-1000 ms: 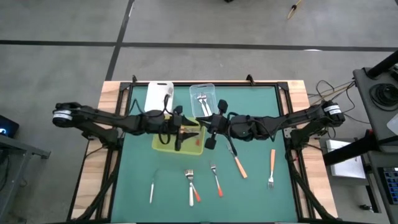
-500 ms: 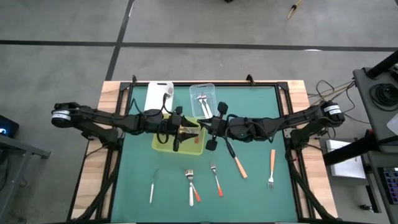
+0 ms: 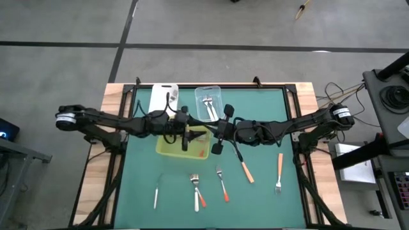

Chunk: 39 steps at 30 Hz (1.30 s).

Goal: Sort silverware by color (type)
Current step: Put the orange fork into the white bin

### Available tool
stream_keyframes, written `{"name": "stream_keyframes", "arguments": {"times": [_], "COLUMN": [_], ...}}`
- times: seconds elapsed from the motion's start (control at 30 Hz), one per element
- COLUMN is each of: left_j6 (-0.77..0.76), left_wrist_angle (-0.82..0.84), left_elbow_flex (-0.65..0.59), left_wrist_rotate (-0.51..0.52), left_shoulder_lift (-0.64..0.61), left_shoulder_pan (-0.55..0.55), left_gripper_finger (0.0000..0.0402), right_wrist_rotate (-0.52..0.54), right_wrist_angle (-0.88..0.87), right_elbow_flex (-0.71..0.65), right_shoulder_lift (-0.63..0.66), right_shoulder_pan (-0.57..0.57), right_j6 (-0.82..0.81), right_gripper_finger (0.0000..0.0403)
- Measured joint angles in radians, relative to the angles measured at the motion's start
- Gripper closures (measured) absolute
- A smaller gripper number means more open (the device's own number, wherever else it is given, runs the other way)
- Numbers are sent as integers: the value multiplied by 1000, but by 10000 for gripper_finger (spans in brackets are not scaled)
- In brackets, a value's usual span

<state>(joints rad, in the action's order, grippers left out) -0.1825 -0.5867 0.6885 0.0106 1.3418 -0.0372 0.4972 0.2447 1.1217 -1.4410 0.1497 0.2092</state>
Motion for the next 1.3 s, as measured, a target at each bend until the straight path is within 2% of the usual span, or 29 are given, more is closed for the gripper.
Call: {"name": "stream_keyframes", "arguments": {"times": [0.13, 0.23, 0.47, 0.6, 0.67, 0.73, 0.97, 1.1, 1.3], "left_j6": [-4, -14, -12, -31, -48, -57, -39, -37, -39], "left_wrist_angle": [2, 63, 420, 664, 740, 803, 955, 964, 980], "left_elbow_flex": [4, 4, 4, 4, 4, 4, 5, 5, 5], "left_wrist_rotate": [-3, -30, -41, 80, 162, 202, 207, 208, 208], "left_shoulder_lift": [31, 38, -19, -45, -45, -45, -41, -38, -38], "left_shoulder_pan": [1, 0, -5, -6, -6, -6, -3, -3, -3], "left_gripper_finger": [231, 231, 239, 244, 246, 247, 247, 247, 247], "right_wrist_rotate": [0, 1, 1, 1, 1, 0, 1, 1, 1], "right_wrist_angle": [-7, -52, -262, -340, -352, -344, -292, -195, -179], "right_elbow_flex": [-1, -1, -7, -20, -35, -50, -91, -121, -128], "right_shoulder_lift": [0, 1, 23, 28, 28, 26, 25, 25, 24], "right_shoulder_pan": [0, 2, 3, 5, 7, 7, 7, 5, 5], "right_j6": [2, -5, -179, -278, -309, -341, -426, -423, -418], "right_gripper_finger": [394, 394, 394, 394, 394, 394, 394, 394, 394]}}
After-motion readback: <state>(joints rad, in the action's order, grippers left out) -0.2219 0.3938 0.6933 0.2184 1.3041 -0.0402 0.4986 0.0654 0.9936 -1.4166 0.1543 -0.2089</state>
